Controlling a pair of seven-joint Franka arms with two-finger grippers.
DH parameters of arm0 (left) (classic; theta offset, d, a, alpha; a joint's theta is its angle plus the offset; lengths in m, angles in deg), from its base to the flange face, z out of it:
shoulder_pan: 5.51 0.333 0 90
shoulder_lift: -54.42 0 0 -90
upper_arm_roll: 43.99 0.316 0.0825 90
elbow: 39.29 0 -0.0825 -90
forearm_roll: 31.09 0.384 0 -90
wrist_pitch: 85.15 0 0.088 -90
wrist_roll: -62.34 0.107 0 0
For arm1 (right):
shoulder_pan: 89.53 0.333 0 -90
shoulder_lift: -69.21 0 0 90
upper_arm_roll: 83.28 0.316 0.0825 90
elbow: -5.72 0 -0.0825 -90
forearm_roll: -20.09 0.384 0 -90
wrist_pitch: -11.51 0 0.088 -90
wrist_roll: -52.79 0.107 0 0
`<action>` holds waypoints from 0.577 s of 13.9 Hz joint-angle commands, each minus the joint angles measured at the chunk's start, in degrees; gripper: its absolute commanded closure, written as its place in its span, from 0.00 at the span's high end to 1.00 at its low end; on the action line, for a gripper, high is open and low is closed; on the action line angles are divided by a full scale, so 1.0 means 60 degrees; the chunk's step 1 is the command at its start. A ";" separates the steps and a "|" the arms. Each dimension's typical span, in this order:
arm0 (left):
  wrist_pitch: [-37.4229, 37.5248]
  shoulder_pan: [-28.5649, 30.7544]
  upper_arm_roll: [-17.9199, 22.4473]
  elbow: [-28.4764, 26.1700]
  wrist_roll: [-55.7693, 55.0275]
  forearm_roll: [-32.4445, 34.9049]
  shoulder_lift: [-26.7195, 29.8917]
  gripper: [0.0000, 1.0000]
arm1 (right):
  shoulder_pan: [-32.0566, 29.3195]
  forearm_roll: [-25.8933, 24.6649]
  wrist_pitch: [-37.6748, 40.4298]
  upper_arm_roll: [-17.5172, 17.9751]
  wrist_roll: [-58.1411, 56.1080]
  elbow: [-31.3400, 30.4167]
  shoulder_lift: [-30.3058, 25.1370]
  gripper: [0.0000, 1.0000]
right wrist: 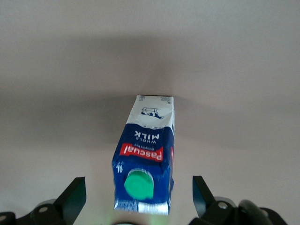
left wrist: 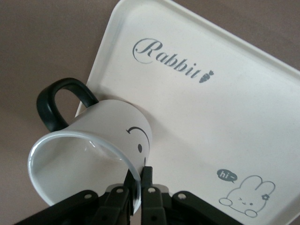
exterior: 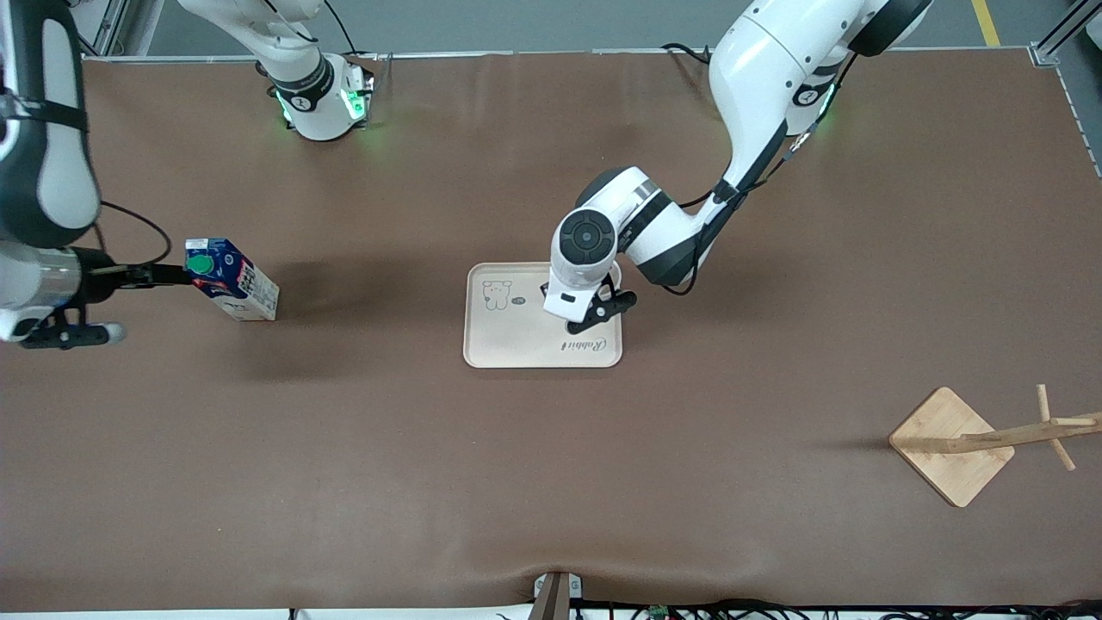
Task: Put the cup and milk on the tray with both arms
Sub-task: 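Lower the mug onto the tray while the right gripper reaches the milk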
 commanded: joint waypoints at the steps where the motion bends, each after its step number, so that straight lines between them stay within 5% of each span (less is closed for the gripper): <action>1: 0.0252 -0.0113 0.0104 0.0312 -0.0060 0.0561 -0.0146 0.41 | 0.0056 -0.0456 -0.0659 0.0077 0.0208 -0.1368 -0.0943 1.00; 2: 0.0266 -0.0127 0.0118 0.0312 -0.0059 0.0736 -0.0132 0.99 | 0.0042 -0.0487 -0.0674 0.0077 0.0251 -0.1412 -0.0928 1.00; 8: 0.1522 -0.0026 0.0118 0.1555 -0.0015 0.1089 0.0364 1.00 | 0.0057 -0.0473 -0.1170 0.0091 0.0296 -0.2215 -0.0928 1.00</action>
